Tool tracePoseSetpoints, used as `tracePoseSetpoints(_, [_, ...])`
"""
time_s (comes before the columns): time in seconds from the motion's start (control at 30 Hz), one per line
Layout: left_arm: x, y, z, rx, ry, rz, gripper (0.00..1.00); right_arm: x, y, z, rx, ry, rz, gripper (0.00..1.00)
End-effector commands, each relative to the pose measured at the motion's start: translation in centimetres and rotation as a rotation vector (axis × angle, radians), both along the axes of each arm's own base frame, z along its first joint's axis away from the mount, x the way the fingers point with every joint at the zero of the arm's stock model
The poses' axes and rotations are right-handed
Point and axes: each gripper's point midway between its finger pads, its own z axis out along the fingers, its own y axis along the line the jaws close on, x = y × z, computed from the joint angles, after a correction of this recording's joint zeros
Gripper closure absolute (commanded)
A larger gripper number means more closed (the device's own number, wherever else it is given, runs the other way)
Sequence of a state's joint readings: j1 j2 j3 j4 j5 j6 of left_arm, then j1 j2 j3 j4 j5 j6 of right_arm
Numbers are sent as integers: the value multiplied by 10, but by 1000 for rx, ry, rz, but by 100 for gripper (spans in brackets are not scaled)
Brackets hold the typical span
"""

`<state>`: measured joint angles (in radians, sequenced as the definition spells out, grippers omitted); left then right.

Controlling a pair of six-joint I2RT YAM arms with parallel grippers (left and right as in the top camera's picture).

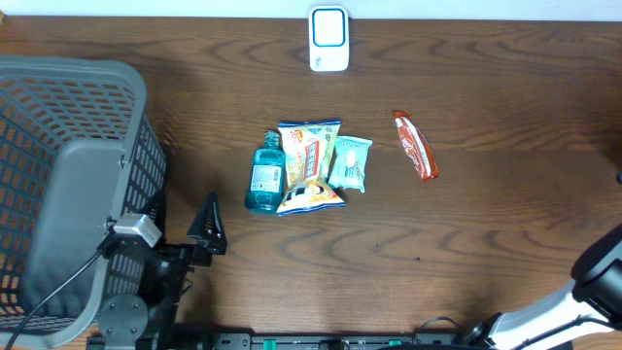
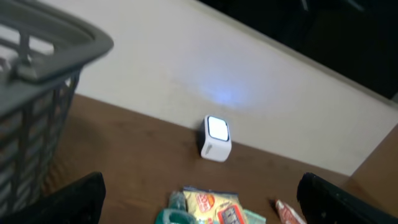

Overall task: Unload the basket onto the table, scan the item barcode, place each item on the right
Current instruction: 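Reach the right gripper to the red snack bar and grasp it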

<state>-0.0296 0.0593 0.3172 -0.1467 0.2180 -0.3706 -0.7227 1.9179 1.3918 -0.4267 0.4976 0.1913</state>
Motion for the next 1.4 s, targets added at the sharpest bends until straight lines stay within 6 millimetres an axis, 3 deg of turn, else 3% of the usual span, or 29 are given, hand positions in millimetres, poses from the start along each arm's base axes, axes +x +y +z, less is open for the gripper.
tracePoseSetpoints(0.0, [4, -6, -18, -10, 38, -36, 2, -1, -1, -11, 63, -68, 9, 28])
tracePoseSetpoints(0.07, [6, -7, -29, -11, 62, -37, 2, 17, 8, -11, 139, -170, 70, 1])
tracePoseSetpoints(0.17, [8, -7, -41, -10, 87, -37, 2, 53, 36, 5, 261, -335, 230, 1])
tracePoseSetpoints(0.3, [9, -7, -45, -10, 95, -37, 2, 94, 92, 50, 383, -525, 470, 1])
tracePoseSetpoints(0.43, [9, -7, -48, -9, 108, -37, 2, 112, 154, 84, 457, -576, 632, 1])
tracePoseSetpoints(0.6, [6, -7, -67, -9, 186, -36, 2, 132, 237, 103, 523, -555, 808, 1])
tracePoseSetpoints(0.63, [5, -7, -71, -8, 206, -36, 2, 136, 261, 102, 561, -546, 860, 1])
tracePoseSetpoints(0.77, [1, -7, -90, -7, 284, -36, 2, 151, 329, 83, 571, -431, 1096, 1])
tracePoseSetpoints(0.83, [0, -6, -96, -7, 312, -35, 2, 157, 356, 65, 578, -368, 1185, 7])
tracePoseSetpoints(0.9, [-1, -7, -98, -7, 319, -36, 2, 161, 376, 47, 614, -331, 1216, 22])
tracePoseSetpoints(0.97, [-1, -6, -98, -6, 319, -35, 2, 163, 396, 25, 661, -284, 1236, 52])
tracePoseSetpoints(1.03, [-1, -7, -98, -7, 319, -36, 2, 162, 412, 6, 694, -238, 1253, 71])
tracePoseSetpoints(1.1, [-1, -6, -98, -6, 319, -35, 2, 162, 416, -15, 674, -173, 1208, 85])
tracePoseSetpoints(1.23, [-1, -6, -98, -6, 319, -35, 2, 160, 391, -48, 568, -60, 982, 87])
tracePoseSetpoints(1.37, [-1, -6, -98, -6, 319, -35, 2, 141, 385, -70, 577, 49, 916, 92])
